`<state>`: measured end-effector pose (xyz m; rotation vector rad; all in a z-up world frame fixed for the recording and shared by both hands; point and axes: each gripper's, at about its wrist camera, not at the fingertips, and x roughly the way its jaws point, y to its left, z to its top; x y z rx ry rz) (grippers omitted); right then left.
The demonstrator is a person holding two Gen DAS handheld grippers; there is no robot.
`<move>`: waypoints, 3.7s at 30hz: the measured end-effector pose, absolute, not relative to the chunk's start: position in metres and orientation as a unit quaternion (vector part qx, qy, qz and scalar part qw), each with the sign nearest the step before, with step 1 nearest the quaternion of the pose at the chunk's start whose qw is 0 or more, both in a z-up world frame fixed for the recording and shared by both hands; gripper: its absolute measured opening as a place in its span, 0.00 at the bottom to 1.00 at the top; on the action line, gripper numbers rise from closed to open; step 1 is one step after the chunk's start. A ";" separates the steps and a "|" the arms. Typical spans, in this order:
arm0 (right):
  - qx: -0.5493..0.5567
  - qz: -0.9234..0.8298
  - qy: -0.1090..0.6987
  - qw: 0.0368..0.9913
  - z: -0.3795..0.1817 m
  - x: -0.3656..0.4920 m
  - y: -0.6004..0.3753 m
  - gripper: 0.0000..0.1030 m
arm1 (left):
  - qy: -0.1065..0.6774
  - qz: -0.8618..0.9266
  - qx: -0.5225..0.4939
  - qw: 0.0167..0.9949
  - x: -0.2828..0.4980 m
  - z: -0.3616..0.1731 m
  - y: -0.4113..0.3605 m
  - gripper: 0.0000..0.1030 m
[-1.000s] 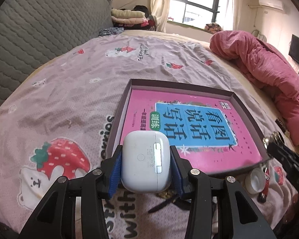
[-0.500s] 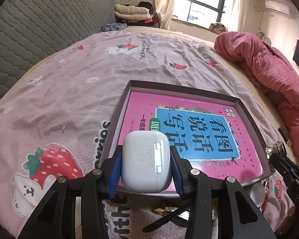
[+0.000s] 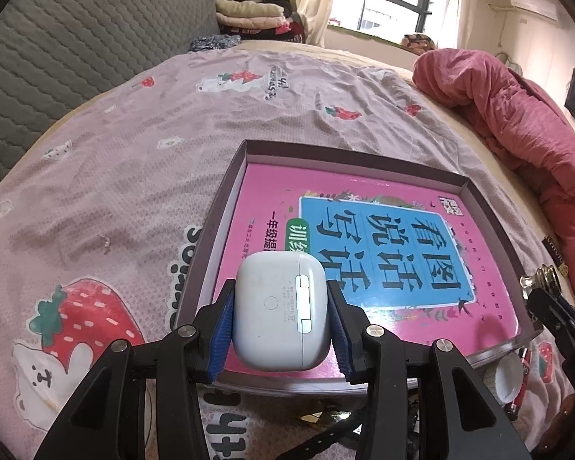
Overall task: Organize rigid objects
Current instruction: 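Carry the earbud case and brass jar over the box and lower them inside, then open both tools to release the earbud case and brass jar in the box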
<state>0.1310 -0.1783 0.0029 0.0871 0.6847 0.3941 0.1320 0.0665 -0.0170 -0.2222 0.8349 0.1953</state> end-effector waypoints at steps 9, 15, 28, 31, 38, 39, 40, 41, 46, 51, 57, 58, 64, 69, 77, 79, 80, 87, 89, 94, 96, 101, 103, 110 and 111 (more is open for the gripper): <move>0.036 0.192 0.341 0.920 -0.002 0.134 -0.175 0.36 | 0.412 0.096 -0.116 0.899 0.133 -0.028 0.069 0.44; 0.032 0.188 0.349 0.917 -0.008 0.138 -0.172 0.35 | 0.419 0.093 -0.108 0.897 0.134 -0.034 0.067 0.44; 0.009 0.180 0.374 0.910 -0.018 0.143 -0.164 0.36 | 0.431 0.093 -0.078 0.894 0.133 -0.038 0.059 0.44; -0.003 0.177 0.383 0.907 -0.018 0.144 -0.161 0.36 | 0.435 0.094 -0.072 0.893 0.134 -0.039 0.058 0.44; -0.048 0.167 0.417 0.892 -0.020 0.146 -0.152 0.36 | 0.439 0.094 -0.067 0.891 0.133 -0.041 0.057 0.44; -0.045 0.167 0.422 0.890 -0.020 0.147 -0.153 0.36 | 0.439 0.093 -0.068 0.891 0.132 -0.041 0.057 0.44; -0.043 0.168 0.425 0.888 -0.019 0.148 -0.154 0.36 | 0.440 0.092 -0.068 0.891 0.132 -0.041 0.058 0.44; -0.044 0.168 0.427 0.887 -0.019 0.148 -0.154 0.36 | 0.441 0.092 -0.068 0.890 0.133 -0.041 0.058 0.44; -0.033 0.169 0.431 0.886 -0.018 0.146 -0.158 0.36 | 0.443 0.089 -0.070 0.889 0.134 -0.041 0.058 0.44; -0.024 0.172 0.424 0.889 -0.017 0.144 -0.161 0.36 | 0.444 0.089 -0.069 0.889 0.134 -0.040 0.058 0.44; -0.006 0.174 0.419 0.891 -0.015 0.142 -0.167 0.36 | 0.445 0.089 -0.068 0.889 0.134 -0.040 0.058 0.44; -0.005 0.173 0.417 0.892 -0.015 0.141 -0.167 0.38 | 0.445 0.089 -0.068 0.889 0.133 -0.040 0.058 0.44; 0.003 0.172 0.396 0.902 -0.010 0.132 -0.174 0.50 | 0.445 0.089 -0.067 0.888 0.133 -0.040 0.058 0.44; 0.018 0.178 0.375 0.910 -0.004 0.123 -0.186 0.51 | 0.447 0.091 -0.065 0.888 0.131 -0.040 0.057 0.44; 0.020 0.169 0.366 0.915 0.002 0.122 -0.193 0.53 | 0.443 0.086 -0.072 0.889 0.122 -0.039 0.055 0.44; 0.020 0.169 0.363 0.916 0.003 0.122 -0.194 0.53 | 0.442 0.085 -0.073 0.890 0.120 -0.039 0.054 0.44; 0.021 0.169 0.361 0.917 0.004 0.121 -0.195 0.53 | 0.442 0.086 -0.073 0.890 0.120 -0.038 0.054 0.44; 0.024 0.180 0.354 0.917 0.007 0.114 -0.199 0.54 | 0.442 0.086 -0.074 0.890 0.120 -0.037 0.054 0.44; 0.023 0.179 0.354 0.918 0.008 0.112 -0.198 0.54 | 0.443 0.087 -0.073 0.889 0.119 -0.037 0.054 0.44; 0.022 0.180 0.356 0.917 0.007 0.111 -0.195 0.54 | 0.440 0.090 -0.072 0.890 0.119 -0.037 0.055 0.44; 0.020 0.181 0.357 0.916 0.006 0.110 -0.194 0.54 | 0.440 0.091 -0.070 0.891 0.120 -0.037 0.055 0.44; 0.016 0.184 0.361 0.914 0.004 0.109 -0.191 0.54 | 0.439 0.099 -0.070 0.890 0.122 -0.036 0.057 0.46; 0.016 0.185 0.363 0.913 0.003 0.109 -0.190 0.54 | 0.438 0.097 -0.076 0.891 0.122 -0.035 0.060 0.47; 0.017 0.184 0.367 0.912 0.002 0.109 -0.190 0.54 | 0.428 0.099 -0.091 0.894 0.118 -0.028 0.066 0.56; 0.018 0.183 0.367 0.912 0.002 0.109 -0.191 0.54 | 0.425 0.096 -0.095 0.895 0.116 -0.027 0.067 0.56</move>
